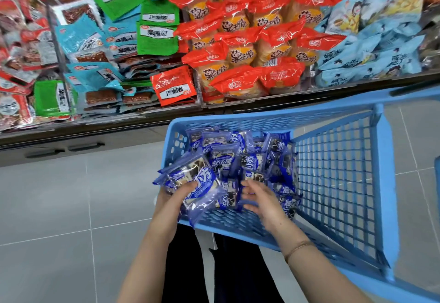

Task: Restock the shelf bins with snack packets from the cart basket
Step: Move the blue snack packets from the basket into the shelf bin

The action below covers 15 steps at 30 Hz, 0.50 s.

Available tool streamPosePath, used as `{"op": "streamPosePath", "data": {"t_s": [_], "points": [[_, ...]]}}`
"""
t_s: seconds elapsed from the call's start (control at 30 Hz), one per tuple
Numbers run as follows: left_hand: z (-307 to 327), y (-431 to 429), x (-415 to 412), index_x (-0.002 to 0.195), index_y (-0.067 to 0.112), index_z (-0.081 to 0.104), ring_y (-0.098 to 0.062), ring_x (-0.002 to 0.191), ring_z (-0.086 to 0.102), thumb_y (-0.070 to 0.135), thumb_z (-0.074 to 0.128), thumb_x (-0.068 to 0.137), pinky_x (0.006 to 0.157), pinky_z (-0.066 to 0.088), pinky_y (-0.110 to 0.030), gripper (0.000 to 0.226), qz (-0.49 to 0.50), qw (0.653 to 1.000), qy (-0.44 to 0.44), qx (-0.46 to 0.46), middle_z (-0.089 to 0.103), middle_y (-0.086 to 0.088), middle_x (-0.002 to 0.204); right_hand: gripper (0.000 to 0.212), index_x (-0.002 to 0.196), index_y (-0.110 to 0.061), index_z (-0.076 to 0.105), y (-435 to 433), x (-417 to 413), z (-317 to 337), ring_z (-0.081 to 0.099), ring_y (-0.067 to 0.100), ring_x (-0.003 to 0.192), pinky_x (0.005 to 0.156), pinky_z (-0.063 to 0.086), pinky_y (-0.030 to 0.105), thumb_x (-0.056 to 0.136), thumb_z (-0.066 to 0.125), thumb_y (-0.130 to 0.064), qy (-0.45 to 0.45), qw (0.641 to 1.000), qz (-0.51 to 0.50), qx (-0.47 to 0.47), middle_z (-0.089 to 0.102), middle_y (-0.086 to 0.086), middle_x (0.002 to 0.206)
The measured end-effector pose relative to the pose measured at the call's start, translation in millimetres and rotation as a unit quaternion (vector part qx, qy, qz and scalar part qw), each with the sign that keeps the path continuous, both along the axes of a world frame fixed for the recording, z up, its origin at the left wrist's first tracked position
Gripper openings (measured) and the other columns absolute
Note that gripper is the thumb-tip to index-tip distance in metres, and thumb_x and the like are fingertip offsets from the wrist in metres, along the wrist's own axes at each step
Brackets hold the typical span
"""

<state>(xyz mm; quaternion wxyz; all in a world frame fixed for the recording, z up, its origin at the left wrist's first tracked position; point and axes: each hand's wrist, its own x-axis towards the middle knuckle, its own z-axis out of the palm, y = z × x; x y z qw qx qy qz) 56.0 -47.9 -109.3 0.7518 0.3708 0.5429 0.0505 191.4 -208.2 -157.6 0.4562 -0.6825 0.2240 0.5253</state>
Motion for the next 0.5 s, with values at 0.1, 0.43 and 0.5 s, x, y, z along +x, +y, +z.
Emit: {"op": "streamPosePath", "data": {"t_s": [0.1, 0.43, 0.5], "points": [[4.2, 4.2, -10.9, 0.123, 0.005, 0.058, -0.023, 0.092, 0.070, 0.010, 0.059, 0.087, 0.069, 0.056, -0.031, 0.036, 0.068, 0.997, 0.000, -0.023, 0.071, -0.011, 0.109, 0.023, 0.113, -0.005, 0.060, -17.2, 12.1, -32.6, 0.054, 0.018, 0.061, 0.048, 0.046, 0.026, 0.095, 0.054, -0.019, 0.051, 0.988, -0.057, -0.135, 0.059, 0.006, 0.077], [-8.0, 7.5, -40.1, 0.122, 0.006, 0.059, -0.023, 0.100, 0.068, 0.016, 0.054, 0.080, 0.082, 0.058, -0.031, 0.043, 0.087, 0.995, -0.054, -0.012, 0.070, -0.011, 0.111, 0.039, 0.112, -0.008, 0.054, -3.3, 3.2, -77.9, 0.055, 0.029, 0.084, 0.085, 0.048, 0.042, 0.085, 0.067, -0.034, 0.155, 0.966, -0.148, -0.147, 0.057, 0.013, 0.097], [-11.3, 8.4, -42.1, 0.123, 0.005, 0.058, -0.024, 0.099, 0.069, 0.016, 0.055, 0.079, 0.080, 0.058, -0.030, 0.045, 0.084, 0.995, -0.057, -0.007, 0.070, -0.011, 0.111, 0.039, 0.110, -0.008, 0.058, -1.6, 0.7, -80.5, 0.058, 0.026, 0.082, 0.077, 0.048, 0.036, 0.083, 0.070, -0.035, 0.134, 0.967, -0.156, -0.149, 0.066, 0.011, 0.097]]}}
